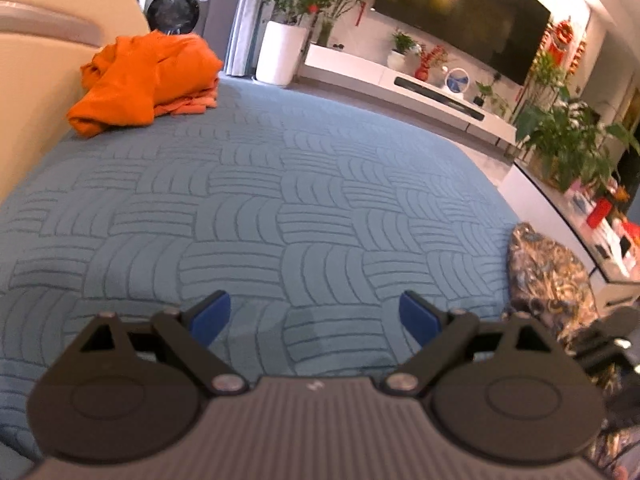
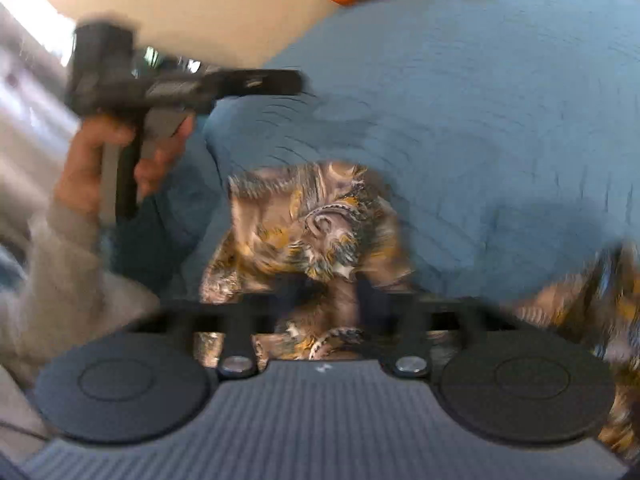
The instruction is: Fold clothes
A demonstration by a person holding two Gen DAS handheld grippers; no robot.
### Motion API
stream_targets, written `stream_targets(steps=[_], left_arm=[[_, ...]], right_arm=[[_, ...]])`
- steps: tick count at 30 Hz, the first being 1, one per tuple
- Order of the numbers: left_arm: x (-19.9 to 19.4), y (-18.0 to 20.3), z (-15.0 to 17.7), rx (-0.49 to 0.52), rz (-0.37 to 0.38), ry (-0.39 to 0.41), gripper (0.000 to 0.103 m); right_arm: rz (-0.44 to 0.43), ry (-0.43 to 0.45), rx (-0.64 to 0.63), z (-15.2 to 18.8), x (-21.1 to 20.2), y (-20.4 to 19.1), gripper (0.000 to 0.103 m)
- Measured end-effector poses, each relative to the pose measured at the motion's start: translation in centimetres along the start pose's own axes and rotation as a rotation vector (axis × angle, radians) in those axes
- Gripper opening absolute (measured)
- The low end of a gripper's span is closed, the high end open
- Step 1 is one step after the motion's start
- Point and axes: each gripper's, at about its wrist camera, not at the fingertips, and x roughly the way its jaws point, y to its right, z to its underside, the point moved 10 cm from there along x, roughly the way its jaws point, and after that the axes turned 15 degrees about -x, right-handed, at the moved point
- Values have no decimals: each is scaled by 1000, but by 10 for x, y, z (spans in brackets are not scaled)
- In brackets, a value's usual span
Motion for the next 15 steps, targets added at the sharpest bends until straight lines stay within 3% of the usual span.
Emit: stream_targets(steps=[1, 3, 4, 5, 7, 9, 11, 12, 15], left_arm=[[0, 1, 0, -4, 9, -1, 93], [1, 8, 1, 1, 39, -14, 93], [3, 12, 2, 9, 50, -24, 93], [4, 15, 5, 22, 54, -35, 93], [8, 21, 11, 61, 51, -54, 93], [11, 23, 15, 80, 44, -67, 93], [14, 24, 17, 96, 38, -80, 93], [15, 24, 18, 97, 35, -82, 93], [18, 25, 21, 95, 30, -87, 93]], right_arm=[[-12, 13, -47, -3, -6, -13, 9], [-163, 28, -203, -4, -25, -76, 11], [-237, -3, -238, 4, -29, -102, 10], [-256, -34, -255, 12, -29, -113, 10], [-218, -117, -307, 34, -26, -126, 15], [-148, -136, -303, 43, -29, -116, 21], [-59, -99, -230, 42, -45, -94, 24], [-43, -76, -205, 41, -54, -90, 29], [63, -3, -157, 36, -78, -69, 57]])
